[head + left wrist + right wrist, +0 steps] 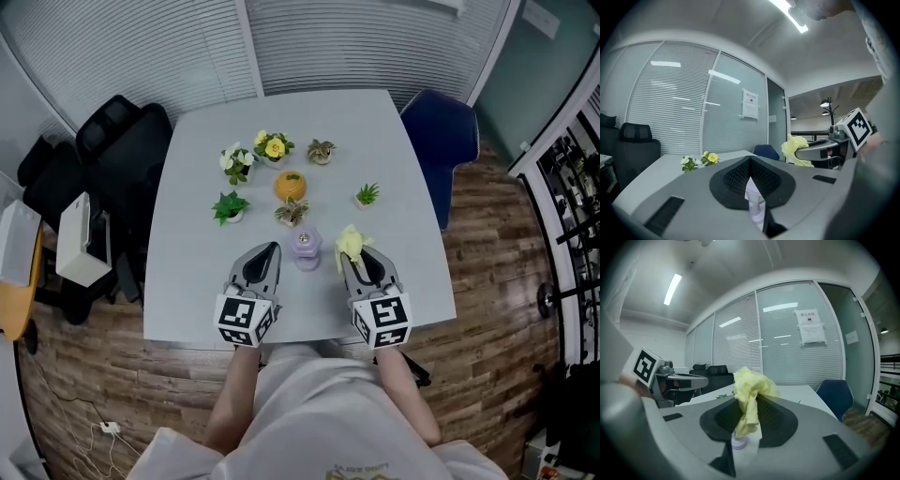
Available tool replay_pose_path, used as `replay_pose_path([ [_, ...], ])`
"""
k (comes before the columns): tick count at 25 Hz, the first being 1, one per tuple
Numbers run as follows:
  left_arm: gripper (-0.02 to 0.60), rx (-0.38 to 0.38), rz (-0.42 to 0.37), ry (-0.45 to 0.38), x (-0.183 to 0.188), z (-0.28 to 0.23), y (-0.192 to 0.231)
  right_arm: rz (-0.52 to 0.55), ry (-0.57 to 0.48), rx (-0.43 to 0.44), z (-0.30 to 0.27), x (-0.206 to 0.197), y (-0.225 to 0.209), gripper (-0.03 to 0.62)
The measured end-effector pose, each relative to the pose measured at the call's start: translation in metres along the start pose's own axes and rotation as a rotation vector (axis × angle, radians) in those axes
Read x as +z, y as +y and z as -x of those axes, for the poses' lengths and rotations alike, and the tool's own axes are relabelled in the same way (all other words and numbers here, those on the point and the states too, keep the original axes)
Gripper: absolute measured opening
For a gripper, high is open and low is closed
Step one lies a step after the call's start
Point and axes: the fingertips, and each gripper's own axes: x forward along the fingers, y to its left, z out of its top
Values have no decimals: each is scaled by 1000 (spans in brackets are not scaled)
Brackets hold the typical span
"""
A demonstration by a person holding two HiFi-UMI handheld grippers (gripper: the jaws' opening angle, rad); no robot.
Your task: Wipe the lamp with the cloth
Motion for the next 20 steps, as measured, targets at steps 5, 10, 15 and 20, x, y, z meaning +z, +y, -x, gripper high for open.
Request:
replay_pose_path([
  [5,3,9,-13,6,0,0,0,-13,4,-2,2,-1,-2,100],
  [10,2,13,-13,13,-4,1,-1,-17,10,0,4,-5,-2,100],
  [15,2,15,-18,16,-4,-1,-3,-17,17,3,5,-6,-3,98],
  [20,2,16,-24,23,-8,0,-5,-12,25,3,5,-9,-2,97],
])
